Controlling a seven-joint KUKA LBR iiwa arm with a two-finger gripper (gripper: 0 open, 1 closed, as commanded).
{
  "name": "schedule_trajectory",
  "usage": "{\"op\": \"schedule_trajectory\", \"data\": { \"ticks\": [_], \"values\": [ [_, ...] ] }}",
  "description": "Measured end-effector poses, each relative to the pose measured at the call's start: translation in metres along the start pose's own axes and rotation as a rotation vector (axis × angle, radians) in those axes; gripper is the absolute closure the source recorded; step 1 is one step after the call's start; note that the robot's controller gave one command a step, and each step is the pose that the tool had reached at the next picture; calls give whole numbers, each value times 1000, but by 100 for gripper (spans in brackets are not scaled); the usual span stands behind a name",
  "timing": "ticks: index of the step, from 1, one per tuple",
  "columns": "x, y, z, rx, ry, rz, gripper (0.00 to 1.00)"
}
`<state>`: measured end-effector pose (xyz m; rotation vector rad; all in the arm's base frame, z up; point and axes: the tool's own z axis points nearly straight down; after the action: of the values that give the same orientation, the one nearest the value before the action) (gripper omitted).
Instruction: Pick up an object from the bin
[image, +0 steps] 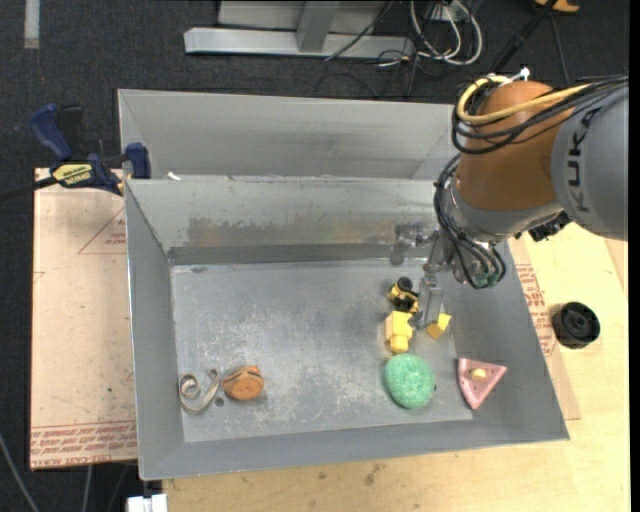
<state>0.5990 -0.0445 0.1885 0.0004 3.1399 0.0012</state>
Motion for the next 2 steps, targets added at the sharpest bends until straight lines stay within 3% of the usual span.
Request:
{"op": "schedule_trajectory", "data": {
  "ticks": [1,2],
  "values": [
    [6,-14,46,0,-8,-37,0],
    [11,-20,93,0,1,32,0]
  ]
}}
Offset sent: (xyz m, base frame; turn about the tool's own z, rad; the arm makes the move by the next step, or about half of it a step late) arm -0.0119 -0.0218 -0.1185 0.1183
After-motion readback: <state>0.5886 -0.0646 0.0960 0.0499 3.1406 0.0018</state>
